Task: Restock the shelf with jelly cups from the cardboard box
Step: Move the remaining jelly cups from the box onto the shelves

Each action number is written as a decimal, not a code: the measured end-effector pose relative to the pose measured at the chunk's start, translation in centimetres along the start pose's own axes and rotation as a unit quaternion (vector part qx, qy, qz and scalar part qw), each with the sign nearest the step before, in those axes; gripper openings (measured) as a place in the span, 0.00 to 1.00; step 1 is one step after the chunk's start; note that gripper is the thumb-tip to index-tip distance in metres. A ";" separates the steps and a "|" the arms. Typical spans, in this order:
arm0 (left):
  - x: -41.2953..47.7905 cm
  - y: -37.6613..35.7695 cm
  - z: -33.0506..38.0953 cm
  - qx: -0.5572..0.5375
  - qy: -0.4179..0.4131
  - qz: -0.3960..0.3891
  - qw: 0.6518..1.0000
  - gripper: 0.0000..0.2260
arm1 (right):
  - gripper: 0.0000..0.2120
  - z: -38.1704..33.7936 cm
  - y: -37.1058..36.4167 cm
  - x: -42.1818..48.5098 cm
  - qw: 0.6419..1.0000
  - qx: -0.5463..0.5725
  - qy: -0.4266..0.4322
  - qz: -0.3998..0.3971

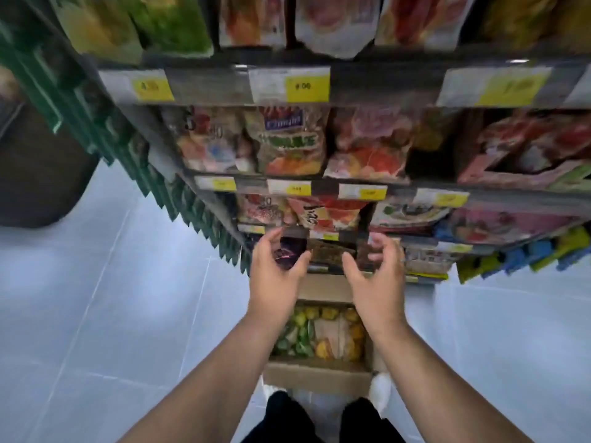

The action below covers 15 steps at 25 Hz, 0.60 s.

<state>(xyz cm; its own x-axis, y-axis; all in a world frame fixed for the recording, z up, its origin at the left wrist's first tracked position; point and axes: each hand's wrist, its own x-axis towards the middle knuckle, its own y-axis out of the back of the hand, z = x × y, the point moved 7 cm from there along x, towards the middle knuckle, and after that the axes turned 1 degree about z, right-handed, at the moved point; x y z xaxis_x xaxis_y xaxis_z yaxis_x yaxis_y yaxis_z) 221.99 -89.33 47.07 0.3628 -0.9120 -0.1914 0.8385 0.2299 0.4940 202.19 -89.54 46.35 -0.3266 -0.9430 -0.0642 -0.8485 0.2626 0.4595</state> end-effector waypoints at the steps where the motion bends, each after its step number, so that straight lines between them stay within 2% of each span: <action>1: 0.6 -0.2 -3.7 0.028 0.019 -0.007 0.999 0.25 | 0.22 3.0 -2.2 -0.4 0.999 -0.007 -0.030 -0.021; 6: 2.3 -3.9 -20.0 0.140 0.105 -0.075 0.982 0.27 | 0.20 18.3 -11.1 -2.7 0.984 -0.086 -0.131 -0.084; 10: 2.8 -9.4 -33.8 0.176 0.171 -0.143 0.959 0.28 | 0.22 31.9 -18.9 -6.1 0.947 -0.141 -0.232 -0.169; 12: 3.1 -11.6 -39.2 0.181 0.202 -0.160 0.949 0.29 | 0.23 36.1 -21.7 -6.8 0.936 -0.161 -0.241 -0.201; 15: 3.8 -14.8 -47.1 0.204 0.237 -0.192 0.930 0.30 | 0.25 41.8 -26.9 -7.5 0.917 -0.204 -0.208 -0.271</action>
<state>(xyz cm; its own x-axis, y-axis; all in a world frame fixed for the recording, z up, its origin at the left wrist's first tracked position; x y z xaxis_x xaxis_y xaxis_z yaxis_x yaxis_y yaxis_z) 230.16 -80.22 -0.93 0.2887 -0.6258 -0.7246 0.7542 -0.3176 0.5747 210.01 -80.98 -2.54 -0.1045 -0.7309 -0.6744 -0.7343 -0.4007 0.5480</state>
